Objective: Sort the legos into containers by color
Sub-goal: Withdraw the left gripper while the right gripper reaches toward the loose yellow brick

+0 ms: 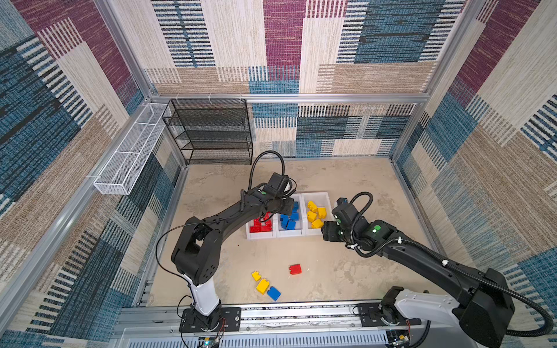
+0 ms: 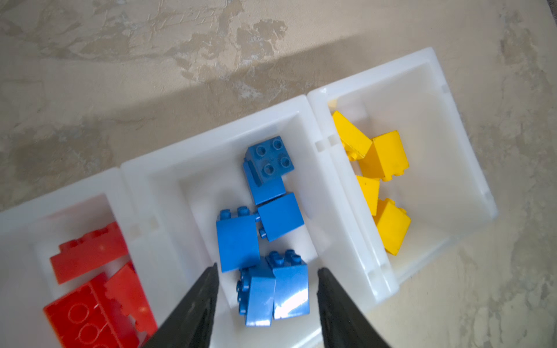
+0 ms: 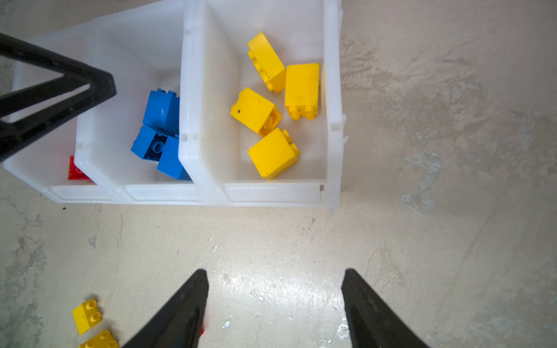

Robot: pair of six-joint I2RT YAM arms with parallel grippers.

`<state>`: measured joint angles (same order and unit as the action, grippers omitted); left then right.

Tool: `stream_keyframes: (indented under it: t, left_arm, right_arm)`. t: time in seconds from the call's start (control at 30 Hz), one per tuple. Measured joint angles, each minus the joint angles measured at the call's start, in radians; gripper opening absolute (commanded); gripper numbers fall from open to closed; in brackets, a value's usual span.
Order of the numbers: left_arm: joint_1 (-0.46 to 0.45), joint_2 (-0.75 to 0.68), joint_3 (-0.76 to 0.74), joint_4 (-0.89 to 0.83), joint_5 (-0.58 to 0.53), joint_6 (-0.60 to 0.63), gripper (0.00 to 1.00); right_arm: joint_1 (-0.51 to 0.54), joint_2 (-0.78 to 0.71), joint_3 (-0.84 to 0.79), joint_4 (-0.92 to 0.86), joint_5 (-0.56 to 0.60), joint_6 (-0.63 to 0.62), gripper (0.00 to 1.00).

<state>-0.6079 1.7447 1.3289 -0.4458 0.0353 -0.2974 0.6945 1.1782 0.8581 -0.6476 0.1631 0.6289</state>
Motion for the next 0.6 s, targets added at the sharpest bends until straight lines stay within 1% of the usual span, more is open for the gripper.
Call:
stream_keyframes:
  t: [0.33,0.6]
  left_arm:
    - [0.010,-0.198,-0.218,0.042,-0.006,-0.048,0.58]
    - [0.024,-0.315,-0.321,0.052,-0.032,-0.089,0.59]
  right_arm:
    - [0.000,0.031,-0.009,0.024,-0.033,0.002,0.73]
    - [0.004,0.063,-0.008,0.042,-0.061,-0.009,0.73]
